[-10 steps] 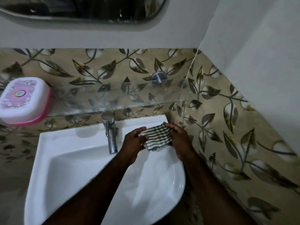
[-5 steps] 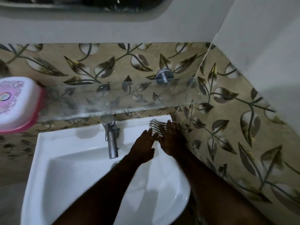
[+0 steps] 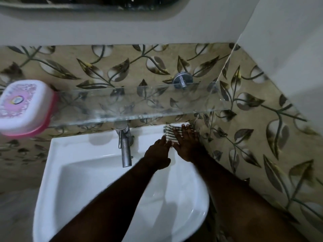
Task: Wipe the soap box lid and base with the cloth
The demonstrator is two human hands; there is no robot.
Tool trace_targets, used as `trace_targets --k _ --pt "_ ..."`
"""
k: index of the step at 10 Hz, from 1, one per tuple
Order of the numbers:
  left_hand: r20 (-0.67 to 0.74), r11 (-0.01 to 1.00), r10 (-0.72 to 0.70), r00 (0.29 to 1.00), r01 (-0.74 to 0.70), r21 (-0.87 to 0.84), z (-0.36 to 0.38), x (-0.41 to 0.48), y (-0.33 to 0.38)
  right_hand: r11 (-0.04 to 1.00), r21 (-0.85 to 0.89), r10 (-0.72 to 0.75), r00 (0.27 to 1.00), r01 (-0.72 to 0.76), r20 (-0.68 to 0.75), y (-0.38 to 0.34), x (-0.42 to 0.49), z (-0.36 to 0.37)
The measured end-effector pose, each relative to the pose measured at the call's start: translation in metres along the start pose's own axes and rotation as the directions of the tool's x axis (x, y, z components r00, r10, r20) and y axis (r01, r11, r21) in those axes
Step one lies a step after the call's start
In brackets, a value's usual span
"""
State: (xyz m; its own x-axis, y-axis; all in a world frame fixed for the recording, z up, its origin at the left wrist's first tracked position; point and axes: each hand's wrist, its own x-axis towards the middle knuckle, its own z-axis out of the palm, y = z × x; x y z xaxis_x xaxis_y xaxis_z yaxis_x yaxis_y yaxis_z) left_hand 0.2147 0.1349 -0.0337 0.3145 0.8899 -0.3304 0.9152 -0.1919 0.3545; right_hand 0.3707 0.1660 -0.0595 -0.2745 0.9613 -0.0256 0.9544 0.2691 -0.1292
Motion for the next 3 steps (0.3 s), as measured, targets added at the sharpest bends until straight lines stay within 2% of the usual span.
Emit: trace_targets --k 1,2,3 --pt "-0.079 1.000 0.015 0.997 -0.014 0.019 -0.001 -0.017 -0.002 0.996 0.074 0.050 0.998 -0.047 -0.046 -0.003 -0.003 0.001" --pt "-0.116 1.000 0.026 0.993 -0.024 0.019 -0.005 -0.040 -0.002 0.982 0.185 0.082 0.980 -0.048 -0.180 -0.014 -0.012 -0.009" --pt "-0.140 0.998 0.057 0.989 -0.053 0.035 -0.018 -0.051 -0.003 0.960 0.276 0.027 0.971 0.040 -0.237 -0.042 -0.014 -0.029"
